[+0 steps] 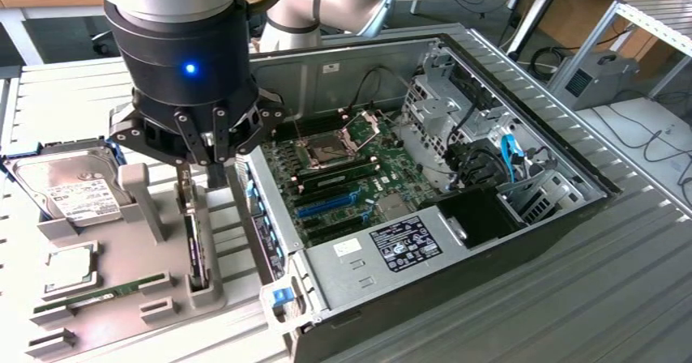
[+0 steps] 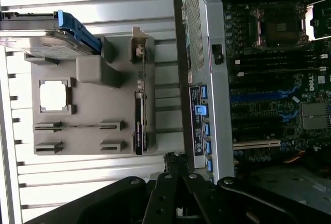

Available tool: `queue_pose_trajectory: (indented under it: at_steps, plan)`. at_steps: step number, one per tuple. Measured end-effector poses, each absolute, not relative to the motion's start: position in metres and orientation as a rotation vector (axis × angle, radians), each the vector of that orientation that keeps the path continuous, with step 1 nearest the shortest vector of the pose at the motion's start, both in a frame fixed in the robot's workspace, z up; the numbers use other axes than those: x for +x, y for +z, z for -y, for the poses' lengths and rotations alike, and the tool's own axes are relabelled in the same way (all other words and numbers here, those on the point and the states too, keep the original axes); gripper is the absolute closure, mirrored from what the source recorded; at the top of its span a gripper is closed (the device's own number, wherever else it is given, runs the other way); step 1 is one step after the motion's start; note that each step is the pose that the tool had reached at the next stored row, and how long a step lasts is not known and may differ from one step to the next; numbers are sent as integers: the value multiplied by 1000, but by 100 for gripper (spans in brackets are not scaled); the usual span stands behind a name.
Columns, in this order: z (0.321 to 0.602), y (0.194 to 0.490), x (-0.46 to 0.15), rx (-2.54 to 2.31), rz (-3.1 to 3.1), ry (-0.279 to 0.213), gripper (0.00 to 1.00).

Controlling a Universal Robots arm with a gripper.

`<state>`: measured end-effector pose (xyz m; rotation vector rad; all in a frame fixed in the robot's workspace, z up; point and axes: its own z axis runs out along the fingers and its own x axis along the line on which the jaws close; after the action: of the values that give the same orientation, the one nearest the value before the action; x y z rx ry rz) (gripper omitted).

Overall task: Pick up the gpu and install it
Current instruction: 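Reach for the gpu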

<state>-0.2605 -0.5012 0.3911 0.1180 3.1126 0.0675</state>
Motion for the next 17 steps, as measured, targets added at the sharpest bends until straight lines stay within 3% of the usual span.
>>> queue_pose_trajectory:
  at_steps: [17]
  plan:
    - [503, 391, -267, 118, -3112, 68, 89]
